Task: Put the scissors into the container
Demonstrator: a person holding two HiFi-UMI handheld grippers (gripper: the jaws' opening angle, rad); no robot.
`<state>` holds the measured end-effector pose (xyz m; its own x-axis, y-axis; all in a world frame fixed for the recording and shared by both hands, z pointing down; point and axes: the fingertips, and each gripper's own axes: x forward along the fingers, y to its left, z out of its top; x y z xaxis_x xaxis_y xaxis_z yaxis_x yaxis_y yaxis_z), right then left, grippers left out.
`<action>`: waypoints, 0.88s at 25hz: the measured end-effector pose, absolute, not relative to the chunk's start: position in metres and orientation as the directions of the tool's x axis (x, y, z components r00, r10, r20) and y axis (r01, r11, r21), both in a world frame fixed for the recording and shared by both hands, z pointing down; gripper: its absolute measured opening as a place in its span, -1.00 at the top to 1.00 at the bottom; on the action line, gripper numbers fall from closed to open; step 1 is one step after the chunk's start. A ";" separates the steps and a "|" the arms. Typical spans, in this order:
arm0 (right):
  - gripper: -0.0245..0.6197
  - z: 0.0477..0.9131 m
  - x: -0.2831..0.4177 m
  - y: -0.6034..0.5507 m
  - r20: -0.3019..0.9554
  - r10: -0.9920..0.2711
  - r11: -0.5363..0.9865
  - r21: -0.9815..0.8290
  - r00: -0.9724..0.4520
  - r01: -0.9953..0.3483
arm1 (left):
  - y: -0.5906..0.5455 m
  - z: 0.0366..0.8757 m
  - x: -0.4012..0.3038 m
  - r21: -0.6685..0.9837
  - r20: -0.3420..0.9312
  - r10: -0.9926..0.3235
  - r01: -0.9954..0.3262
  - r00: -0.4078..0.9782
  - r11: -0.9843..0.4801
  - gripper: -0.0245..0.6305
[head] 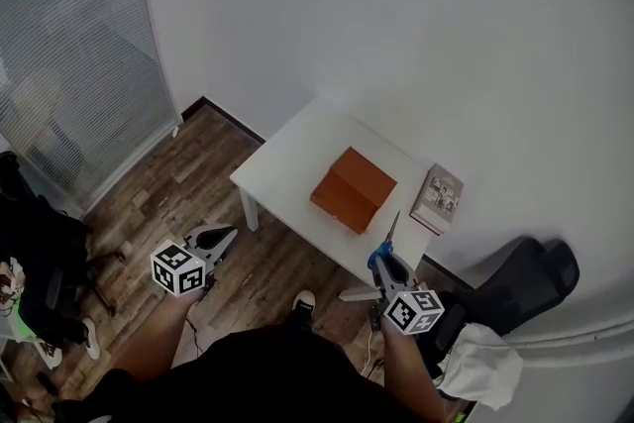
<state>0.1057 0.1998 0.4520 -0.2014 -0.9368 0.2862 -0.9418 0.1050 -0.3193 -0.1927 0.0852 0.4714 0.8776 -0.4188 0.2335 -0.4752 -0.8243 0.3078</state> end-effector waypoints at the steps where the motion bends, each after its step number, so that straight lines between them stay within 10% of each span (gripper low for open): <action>1: 0.66 0.454 0.110 0.195 0.288 -0.936 0.104 -0.321 -0.201 -0.941 | 0.081 0.472 -0.189 0.307 0.236 -0.419 -0.476 0.877 -0.824 0.90; 22: 0.66 0.488 0.187 0.097 0.327 -0.908 0.134 -0.362 -0.261 -0.923 | 0.001 0.472 -0.094 0.307 0.272 -0.419 -0.491 0.866 -0.816 0.90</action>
